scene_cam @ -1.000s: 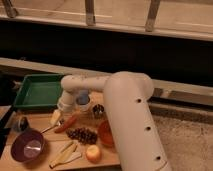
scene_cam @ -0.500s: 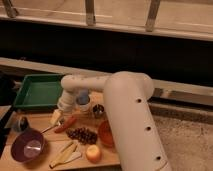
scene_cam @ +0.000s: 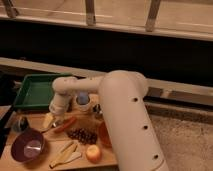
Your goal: Place fork in tray
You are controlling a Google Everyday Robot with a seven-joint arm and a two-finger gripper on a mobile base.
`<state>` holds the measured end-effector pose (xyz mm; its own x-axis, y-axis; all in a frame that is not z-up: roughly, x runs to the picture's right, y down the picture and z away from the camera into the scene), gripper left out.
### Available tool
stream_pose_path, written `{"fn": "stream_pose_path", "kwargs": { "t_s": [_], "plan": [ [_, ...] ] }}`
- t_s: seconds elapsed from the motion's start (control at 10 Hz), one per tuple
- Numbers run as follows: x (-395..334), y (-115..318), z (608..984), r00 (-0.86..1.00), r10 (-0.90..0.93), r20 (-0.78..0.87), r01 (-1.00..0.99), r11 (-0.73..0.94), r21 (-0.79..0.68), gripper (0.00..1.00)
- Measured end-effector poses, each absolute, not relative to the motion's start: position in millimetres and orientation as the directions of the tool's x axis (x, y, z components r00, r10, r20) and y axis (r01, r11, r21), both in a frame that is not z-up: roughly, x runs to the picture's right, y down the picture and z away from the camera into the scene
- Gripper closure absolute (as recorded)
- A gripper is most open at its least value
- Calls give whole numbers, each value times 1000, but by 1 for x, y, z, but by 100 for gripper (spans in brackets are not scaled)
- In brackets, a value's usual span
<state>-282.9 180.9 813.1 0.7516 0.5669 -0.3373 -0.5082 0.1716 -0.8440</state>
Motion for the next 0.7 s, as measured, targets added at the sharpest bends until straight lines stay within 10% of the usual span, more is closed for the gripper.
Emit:
{"fn": "stream_pose_path", "kwargs": {
  "t_s": [0.4,0.7],
  "plan": [
    [-282,182,822,756,554,-347,-512,171,-842,81],
    [-280,185,828,755,551,-356,-519,169,-838,82]
  ]
}}
